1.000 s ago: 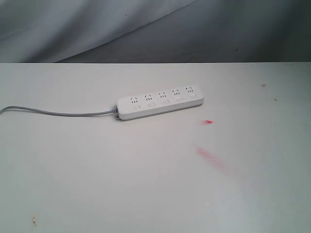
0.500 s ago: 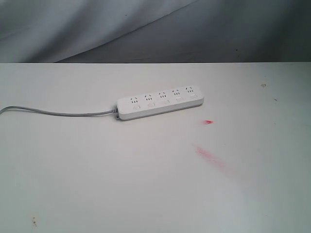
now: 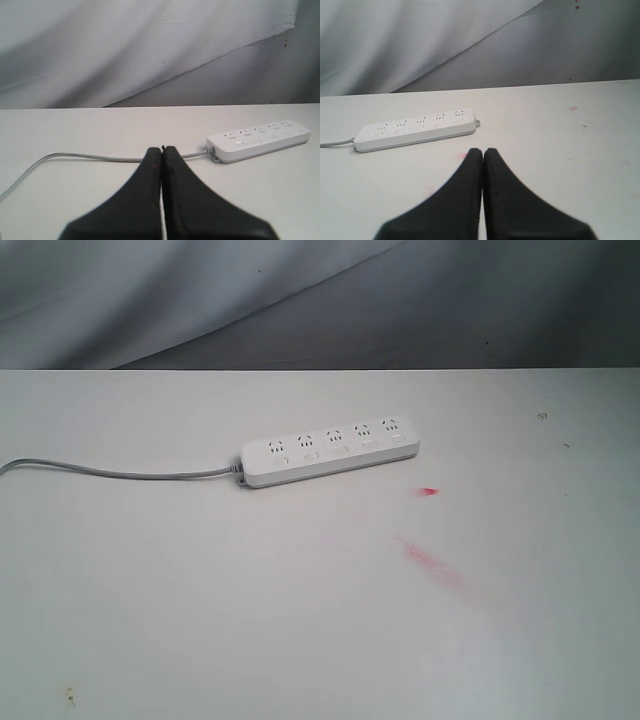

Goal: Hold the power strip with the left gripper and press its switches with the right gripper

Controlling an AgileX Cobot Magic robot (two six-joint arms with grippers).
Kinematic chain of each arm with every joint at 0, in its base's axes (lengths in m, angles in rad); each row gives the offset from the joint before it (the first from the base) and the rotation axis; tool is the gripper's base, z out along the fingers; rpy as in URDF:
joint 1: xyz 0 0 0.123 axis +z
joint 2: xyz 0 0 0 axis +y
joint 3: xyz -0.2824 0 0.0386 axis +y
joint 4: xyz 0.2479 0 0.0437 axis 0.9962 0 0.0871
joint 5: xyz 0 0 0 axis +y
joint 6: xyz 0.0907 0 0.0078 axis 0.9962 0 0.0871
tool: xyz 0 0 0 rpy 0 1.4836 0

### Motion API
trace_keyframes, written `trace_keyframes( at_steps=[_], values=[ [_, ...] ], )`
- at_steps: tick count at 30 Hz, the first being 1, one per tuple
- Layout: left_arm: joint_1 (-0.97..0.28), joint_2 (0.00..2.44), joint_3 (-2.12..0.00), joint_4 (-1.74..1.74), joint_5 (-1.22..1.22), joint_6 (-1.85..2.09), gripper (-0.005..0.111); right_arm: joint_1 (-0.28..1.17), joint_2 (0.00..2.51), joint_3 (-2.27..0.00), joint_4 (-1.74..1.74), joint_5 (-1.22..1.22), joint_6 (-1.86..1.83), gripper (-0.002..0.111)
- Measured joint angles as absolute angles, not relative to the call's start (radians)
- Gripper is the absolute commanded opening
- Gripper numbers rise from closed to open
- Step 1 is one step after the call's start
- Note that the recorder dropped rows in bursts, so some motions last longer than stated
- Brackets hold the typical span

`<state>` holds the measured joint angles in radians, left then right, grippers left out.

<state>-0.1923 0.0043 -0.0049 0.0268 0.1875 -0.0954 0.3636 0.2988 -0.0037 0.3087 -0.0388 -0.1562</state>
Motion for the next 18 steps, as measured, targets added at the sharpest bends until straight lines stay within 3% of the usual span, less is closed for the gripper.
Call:
trace_keyframes(
  at_steps=[18],
  values=[
    [-0.192, 0.004, -0.005, 0.027, 0.188, -0.095, 0.0, 0.302, 0.231, -0.004, 0.309, -0.039, -0.175, 0.0]
  ],
)
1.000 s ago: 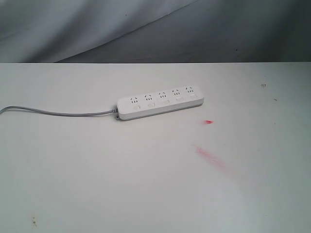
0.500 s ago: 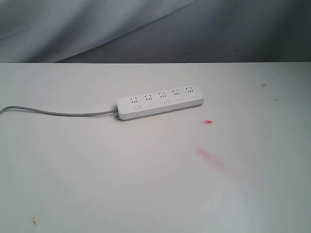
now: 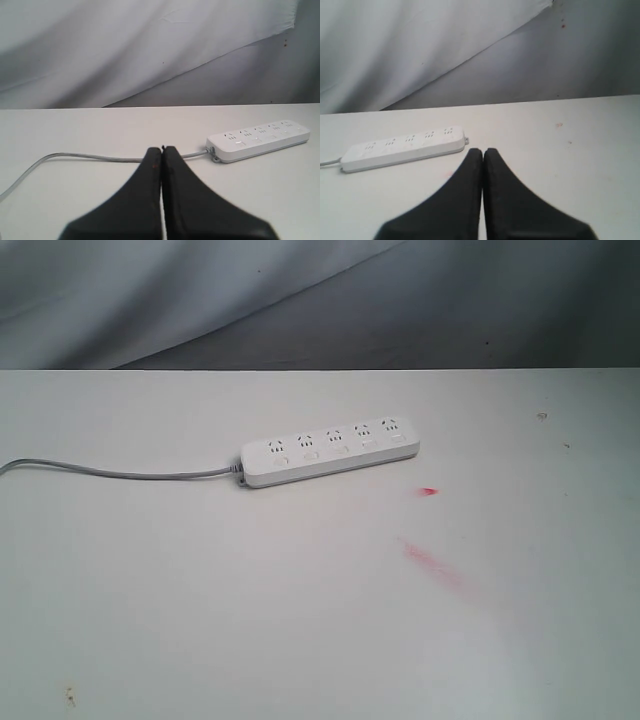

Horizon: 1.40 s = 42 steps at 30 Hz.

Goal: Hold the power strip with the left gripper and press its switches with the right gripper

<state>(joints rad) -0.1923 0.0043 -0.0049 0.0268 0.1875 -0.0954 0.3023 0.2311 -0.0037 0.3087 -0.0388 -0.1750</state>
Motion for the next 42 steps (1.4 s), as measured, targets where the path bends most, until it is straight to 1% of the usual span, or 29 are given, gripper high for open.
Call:
trace_keyframes(
  at_steps=[5, 9, 12, 16, 25, 34, 42],
  values=[
    [-0.192, 0.004, -0.005, 0.027, 0.188, -0.095, 0.0, 0.219, 0.126, -0.004, 0.309, -0.021, -0.246, 0.0],
    [-0.192, 0.004, -0.005, 0.027, 0.188, -0.095, 0.0, 0.177, 0.024, -0.004, 0.285, 0.055, -0.296, 0.0],
    [-0.192, 0.004, -0.005, 0.027, 0.188, -0.095, 0.0, 0.149, 0.007, -0.004, 0.276, 0.091, -0.3, 0.0],
    [-0.192, 0.004, -0.005, 0.027, 0.188, -0.095, 0.0, 0.146, 0.005, -0.004, 0.27, 0.136, -0.3, 0.0],
    [-0.192, 0.004, -0.005, 0.027, 0.188, -0.095, 0.0, 0.146, 0.005, -0.004, 0.263, 0.14, -0.3, 0.0],
    [-0.192, 0.004, -0.005, 0.027, 0.188, -0.095, 0.0, 0.146, 0.005, -0.004, -0.03, 0.14, 0.027, 0.0],
    [-0.192, 0.004, -0.005, 0.027, 0.188, -0.095, 0.0, 0.146, 0.005, -0.004, -0.047, 0.14, 0.026, 0.0]
  ],
)
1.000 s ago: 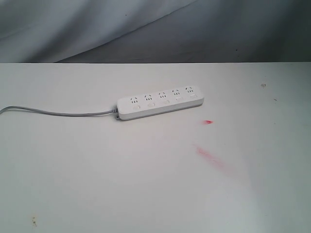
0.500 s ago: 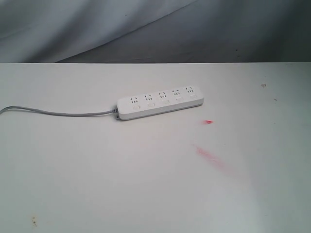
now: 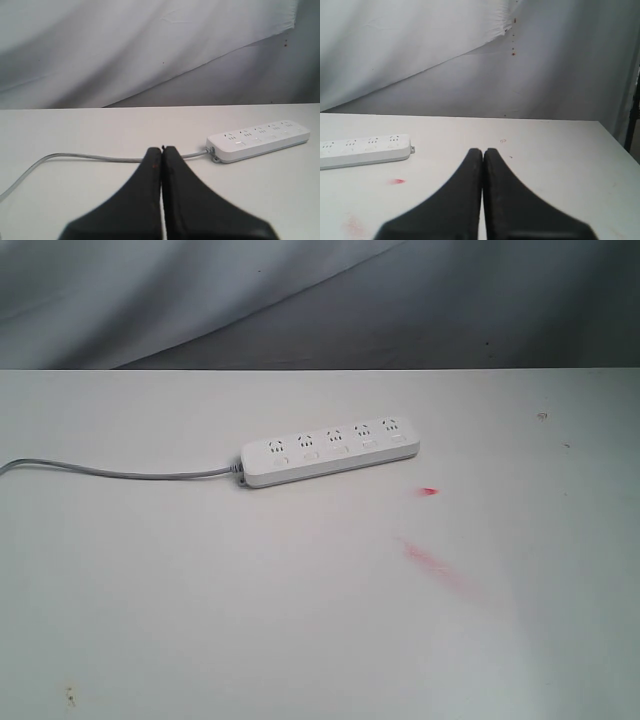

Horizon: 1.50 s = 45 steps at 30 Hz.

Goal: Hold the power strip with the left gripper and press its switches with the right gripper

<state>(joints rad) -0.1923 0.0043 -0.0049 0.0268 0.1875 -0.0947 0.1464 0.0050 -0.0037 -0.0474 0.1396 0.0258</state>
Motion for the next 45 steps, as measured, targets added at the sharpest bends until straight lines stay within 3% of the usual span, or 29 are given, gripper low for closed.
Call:
trace_keyframes(
  at_steps=[45],
  values=[
    [-0.192, 0.004, -0.005, 0.027, 0.188, -0.095, 0.0, 0.146, 0.005, -0.004, -0.021, 0.14, -0.023, 0.0]
  ],
)
